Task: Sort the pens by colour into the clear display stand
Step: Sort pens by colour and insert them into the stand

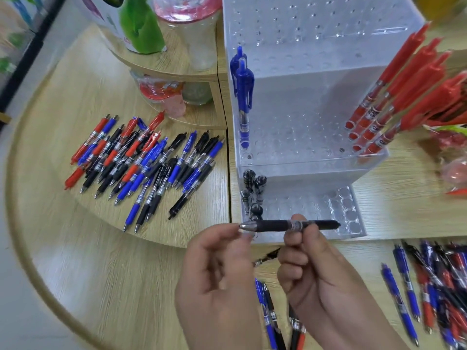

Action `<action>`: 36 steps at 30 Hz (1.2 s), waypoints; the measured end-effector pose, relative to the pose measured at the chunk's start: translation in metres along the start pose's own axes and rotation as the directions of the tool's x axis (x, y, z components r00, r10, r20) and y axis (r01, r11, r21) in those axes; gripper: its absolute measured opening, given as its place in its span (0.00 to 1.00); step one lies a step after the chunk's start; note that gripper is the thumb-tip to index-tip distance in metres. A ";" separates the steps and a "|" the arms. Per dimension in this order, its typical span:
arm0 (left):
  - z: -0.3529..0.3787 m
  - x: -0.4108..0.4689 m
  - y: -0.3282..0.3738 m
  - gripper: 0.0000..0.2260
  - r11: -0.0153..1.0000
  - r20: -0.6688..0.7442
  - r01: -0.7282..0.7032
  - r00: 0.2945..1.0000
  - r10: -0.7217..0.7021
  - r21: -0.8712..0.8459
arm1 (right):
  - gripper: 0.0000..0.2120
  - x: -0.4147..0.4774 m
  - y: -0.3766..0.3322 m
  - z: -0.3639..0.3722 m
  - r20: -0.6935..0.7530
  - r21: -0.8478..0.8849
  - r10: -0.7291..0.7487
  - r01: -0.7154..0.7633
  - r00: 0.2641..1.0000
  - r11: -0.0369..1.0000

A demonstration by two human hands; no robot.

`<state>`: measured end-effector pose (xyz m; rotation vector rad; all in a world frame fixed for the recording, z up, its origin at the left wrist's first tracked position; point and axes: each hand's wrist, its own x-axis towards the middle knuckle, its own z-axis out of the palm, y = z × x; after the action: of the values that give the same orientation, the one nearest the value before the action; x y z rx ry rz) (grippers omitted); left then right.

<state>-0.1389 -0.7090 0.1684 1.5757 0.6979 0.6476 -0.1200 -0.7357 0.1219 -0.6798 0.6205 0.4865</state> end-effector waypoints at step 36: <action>-0.002 0.026 -0.081 0.15 0.932 0.393 -0.040 0.913 -0.112 0.360 | 0.14 0.046 -0.097 -0.018 0.886 -0.410 -0.214 0.481 0.411 -0.775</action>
<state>-0.1293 -0.6816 0.0890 1.9567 0.5456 0.1452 -0.0363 -0.8047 0.1216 -2.5899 -0.9407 -0.3730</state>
